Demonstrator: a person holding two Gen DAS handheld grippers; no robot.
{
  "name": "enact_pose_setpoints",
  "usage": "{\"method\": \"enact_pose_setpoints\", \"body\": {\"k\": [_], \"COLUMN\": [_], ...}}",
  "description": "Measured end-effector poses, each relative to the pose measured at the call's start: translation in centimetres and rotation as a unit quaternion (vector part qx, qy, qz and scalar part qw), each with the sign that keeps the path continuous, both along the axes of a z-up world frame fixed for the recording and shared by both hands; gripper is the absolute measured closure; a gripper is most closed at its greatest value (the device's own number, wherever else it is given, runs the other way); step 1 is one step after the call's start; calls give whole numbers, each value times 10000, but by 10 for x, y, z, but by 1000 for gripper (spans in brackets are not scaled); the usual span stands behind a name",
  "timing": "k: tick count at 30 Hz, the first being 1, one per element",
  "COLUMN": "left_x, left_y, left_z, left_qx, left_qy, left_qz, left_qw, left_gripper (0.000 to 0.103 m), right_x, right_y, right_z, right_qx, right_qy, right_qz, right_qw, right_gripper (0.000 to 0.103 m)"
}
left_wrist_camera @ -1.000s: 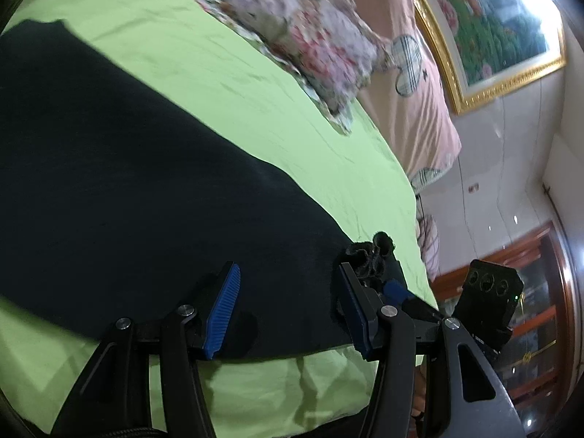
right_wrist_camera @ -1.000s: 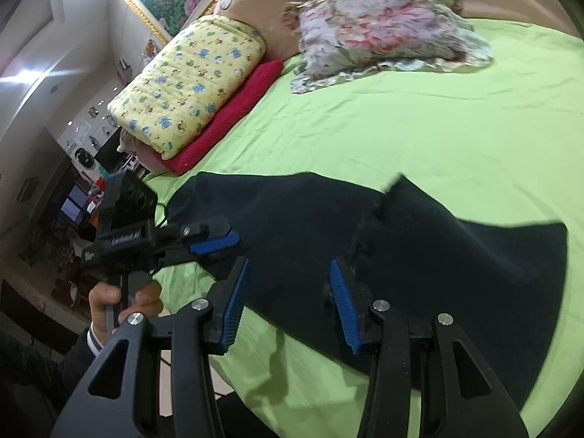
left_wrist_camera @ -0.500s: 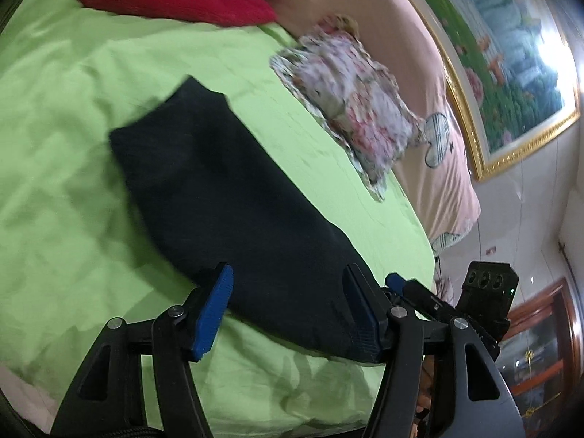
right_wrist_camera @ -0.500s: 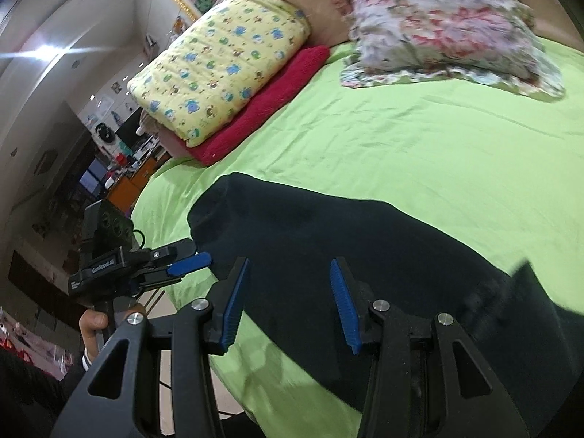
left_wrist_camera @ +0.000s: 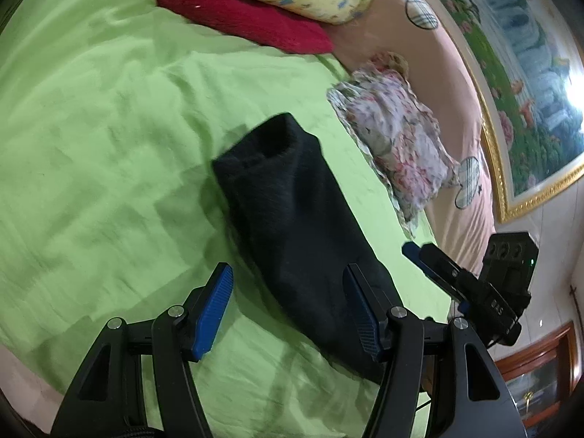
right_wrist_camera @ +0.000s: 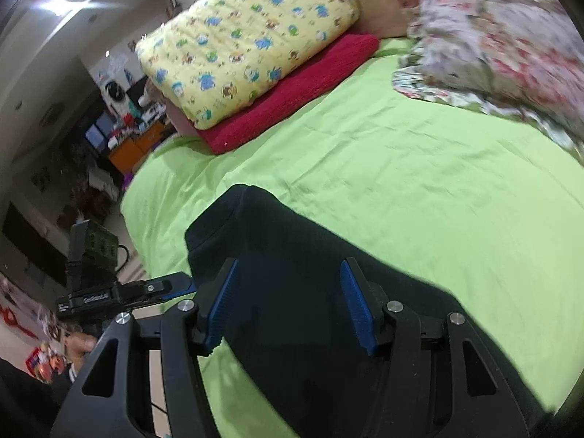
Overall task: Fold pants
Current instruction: 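Fold the held end over toward the waistband and release both grippers, then grasp the navy pants end with the left gripper while the right gripper grasps beside it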
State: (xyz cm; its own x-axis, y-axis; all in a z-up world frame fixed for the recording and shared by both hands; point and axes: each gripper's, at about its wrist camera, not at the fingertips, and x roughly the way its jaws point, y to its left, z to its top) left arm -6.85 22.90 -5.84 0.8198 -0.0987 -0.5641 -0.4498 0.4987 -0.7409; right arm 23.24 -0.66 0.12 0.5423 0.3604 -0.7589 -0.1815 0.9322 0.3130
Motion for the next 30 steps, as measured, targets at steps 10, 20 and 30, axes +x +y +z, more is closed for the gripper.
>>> {"method": "enact_pose_setpoints", "body": {"k": [10, 20, 30], "left_x": [8, 25, 39], "left_y": [17, 19, 19], "left_z": [-10, -13, -12], "left_qx": [-72, -25, 198], "left_qy": [56, 117, 168], "left_qz": [136, 73, 126], "left_qw": [9999, 9999, 9996], "left_gripper": [40, 37, 38], "right_x": [77, 117, 113], "right_y": [45, 64, 62], "right_z": [-36, -65, -58], "right_qx": [-619, -452, -211], "right_qy": [350, 730, 755], "right_qz": [827, 1211, 1345], "right_qw": [9940, 9889, 9878], "right_gripper": [45, 45, 75]}}
